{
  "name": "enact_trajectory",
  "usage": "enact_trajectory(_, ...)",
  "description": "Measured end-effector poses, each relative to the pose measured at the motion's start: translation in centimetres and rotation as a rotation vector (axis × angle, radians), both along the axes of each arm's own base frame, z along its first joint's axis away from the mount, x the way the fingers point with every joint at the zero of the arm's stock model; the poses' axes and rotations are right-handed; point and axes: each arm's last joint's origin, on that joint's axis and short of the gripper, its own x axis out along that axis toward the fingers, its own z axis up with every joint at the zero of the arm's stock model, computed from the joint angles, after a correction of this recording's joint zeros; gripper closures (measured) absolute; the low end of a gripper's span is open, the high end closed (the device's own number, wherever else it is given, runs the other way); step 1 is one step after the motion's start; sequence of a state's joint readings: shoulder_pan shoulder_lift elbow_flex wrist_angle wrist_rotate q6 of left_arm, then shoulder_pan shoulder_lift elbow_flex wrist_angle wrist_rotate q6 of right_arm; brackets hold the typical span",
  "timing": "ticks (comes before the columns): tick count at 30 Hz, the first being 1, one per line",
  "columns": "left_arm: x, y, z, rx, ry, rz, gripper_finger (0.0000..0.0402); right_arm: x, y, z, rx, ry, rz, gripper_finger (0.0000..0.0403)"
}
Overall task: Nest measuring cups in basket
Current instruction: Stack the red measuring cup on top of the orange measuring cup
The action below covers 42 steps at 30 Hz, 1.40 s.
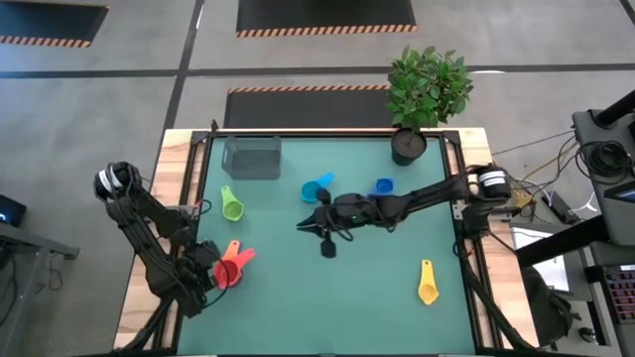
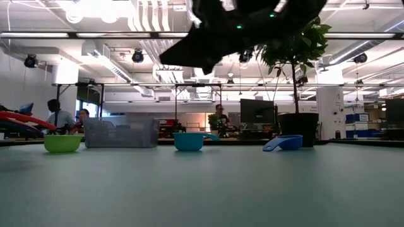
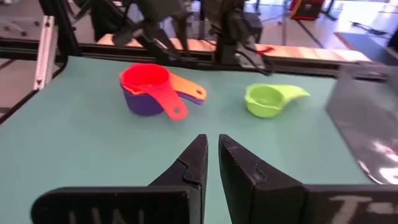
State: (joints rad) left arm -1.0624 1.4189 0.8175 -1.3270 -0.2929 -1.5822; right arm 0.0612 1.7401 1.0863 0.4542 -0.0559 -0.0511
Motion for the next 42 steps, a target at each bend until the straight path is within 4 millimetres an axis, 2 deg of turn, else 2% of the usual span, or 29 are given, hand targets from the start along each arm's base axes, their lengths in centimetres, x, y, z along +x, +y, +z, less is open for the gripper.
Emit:
enact_trajectory(6,0.0,0.4,-0.5,0.047,-0.044,-0.027,0.0364,3.3,0.4,-0.7,0.012,-0.003,0.065,0.0374)
enact_trajectory(14,-0.2,1.0,-2.4,0.051,-0.077,-0.09,0.0364,6.6,0.8,-1.9,0.028,-0.013,0.109,0.0374)
enact_trajectory(23,0.3,0.7,-2.6,0.06,-0.189,-0.13,0.0364,9.0,2.0,-3.8,0.048,0.006,0.172,0.0374)
enact_trajectory(32,0.8,0.1,-2.8,0.021,-0.271,-0.17,0.0364,11.1,4.9,-7.4,0.071,0.051,0.267,0.0374)
enact_trajectory(42,1.0,-0.2,-2.6,0.023,-0.321,-0.18,0.0364,13.5,7.2,-9.7,0.01,0.133,0.324,0.0374)
